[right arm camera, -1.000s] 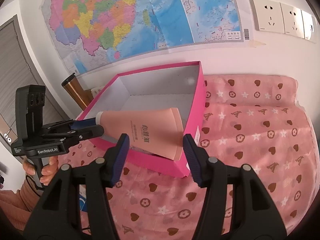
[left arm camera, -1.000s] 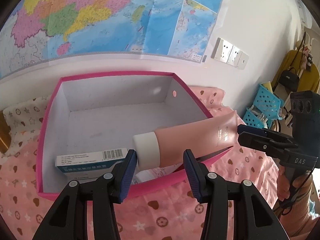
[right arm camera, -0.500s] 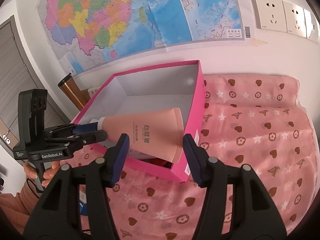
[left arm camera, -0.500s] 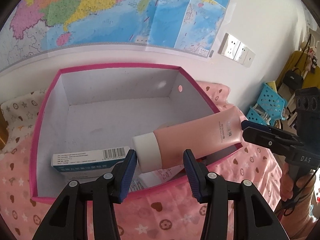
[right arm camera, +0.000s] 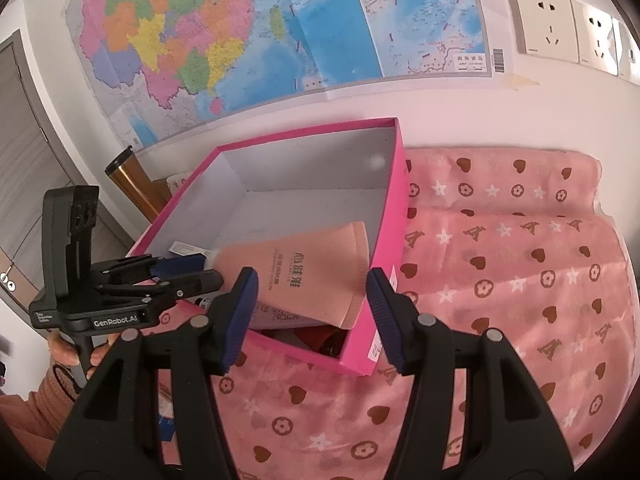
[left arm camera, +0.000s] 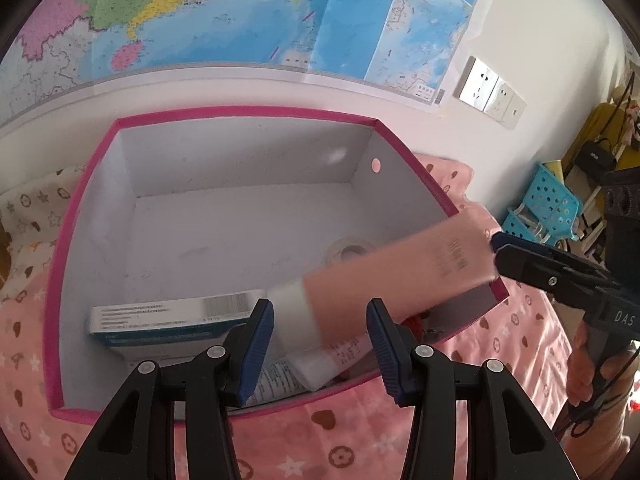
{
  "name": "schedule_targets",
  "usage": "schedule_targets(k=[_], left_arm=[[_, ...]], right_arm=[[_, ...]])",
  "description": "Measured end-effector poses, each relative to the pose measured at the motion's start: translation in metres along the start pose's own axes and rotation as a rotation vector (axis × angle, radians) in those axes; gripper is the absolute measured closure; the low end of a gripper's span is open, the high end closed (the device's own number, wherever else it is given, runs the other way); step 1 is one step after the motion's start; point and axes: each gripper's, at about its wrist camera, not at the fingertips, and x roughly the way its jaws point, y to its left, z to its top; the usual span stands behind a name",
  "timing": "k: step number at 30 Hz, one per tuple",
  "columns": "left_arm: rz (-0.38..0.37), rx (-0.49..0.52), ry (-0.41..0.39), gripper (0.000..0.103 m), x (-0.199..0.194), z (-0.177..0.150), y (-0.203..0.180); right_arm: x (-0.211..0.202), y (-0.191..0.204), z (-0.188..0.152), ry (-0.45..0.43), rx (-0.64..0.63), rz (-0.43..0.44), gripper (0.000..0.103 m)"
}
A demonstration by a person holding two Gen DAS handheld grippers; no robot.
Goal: Organize rigid objects
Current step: 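Lower the peach tube into the pink box and open the right gripper, then move the right tool toward the blue-and-white ANTINE medicine box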
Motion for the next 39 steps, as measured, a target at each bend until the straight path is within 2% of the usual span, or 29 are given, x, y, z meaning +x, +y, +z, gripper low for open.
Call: schedule_targets(k=[8, 16, 24, 36, 39], left_arm=[[0.015, 0.028, -0.028, 0.055, -0.005, -0.004, -0.004], [0.038, 0.066, -0.086, 0.048, -0.021, -0.015, -0.013], [0.09, 0.102, -0.14, 0.041, -0.043, -0.031, -0.026], [0.127, 0.118, -0.165, 0.035, -0.067, -0.059, -0.032], [0.131, 0.107, -0.172, 0.029, -0.076, -0.072, -0.026]], right_arm=[[0.007, 0.0, 0.001, -0.005, 0.011, -0.014, 0.044], [0.0, 0.0, -0.007, -0.007, 0.008, -0.016, 0.044], [-0.015, 0.012, -0.019, -0.027, -0.02, 0.014, 0.044], [-0.03, 0.035, -0.042, -0.033, -0.06, 0.07, 0.044], [-0.032, 0.043, -0.051, -0.024, -0.083, 0.095, 0.044]])
